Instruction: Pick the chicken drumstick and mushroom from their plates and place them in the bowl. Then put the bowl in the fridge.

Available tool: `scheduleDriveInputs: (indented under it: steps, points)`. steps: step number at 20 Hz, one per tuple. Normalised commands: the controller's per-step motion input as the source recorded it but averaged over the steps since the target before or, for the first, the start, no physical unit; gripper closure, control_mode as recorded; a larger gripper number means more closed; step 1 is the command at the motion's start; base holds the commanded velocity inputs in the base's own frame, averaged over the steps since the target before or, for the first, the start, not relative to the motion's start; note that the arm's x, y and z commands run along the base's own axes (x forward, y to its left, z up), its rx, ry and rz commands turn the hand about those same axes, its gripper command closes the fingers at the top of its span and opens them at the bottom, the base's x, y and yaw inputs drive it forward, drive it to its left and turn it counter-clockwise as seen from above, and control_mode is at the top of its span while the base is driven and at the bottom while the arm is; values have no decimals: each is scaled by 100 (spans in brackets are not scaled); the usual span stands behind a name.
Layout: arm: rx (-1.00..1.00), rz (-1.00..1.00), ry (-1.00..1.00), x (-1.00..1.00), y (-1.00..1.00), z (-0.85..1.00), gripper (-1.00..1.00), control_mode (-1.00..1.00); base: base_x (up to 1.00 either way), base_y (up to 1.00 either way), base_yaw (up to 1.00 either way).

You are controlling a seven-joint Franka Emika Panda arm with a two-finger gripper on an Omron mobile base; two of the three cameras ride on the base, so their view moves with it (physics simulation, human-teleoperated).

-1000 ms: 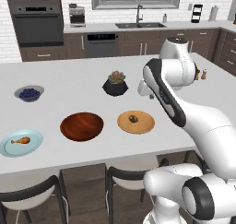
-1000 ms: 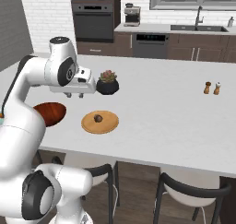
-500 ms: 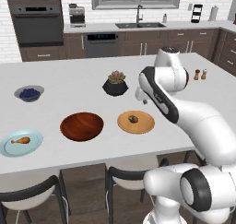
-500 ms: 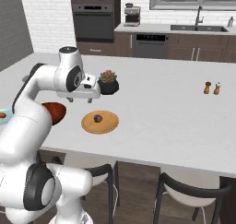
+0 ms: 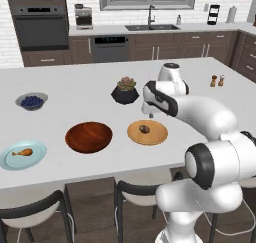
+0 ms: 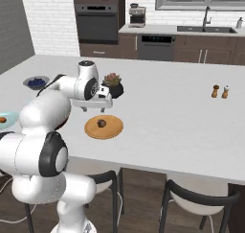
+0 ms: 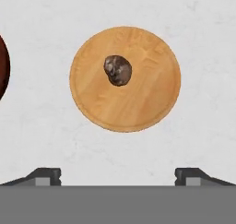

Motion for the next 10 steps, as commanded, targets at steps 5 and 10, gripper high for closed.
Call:
scheduleDriveInputs:
  steps: [5,10]
  points:
    - [0,0,6,60,-6,-59,-100,-100,0,0,0]
    - [0,0,8,29,9,-41,-100,-100,0,0,0]
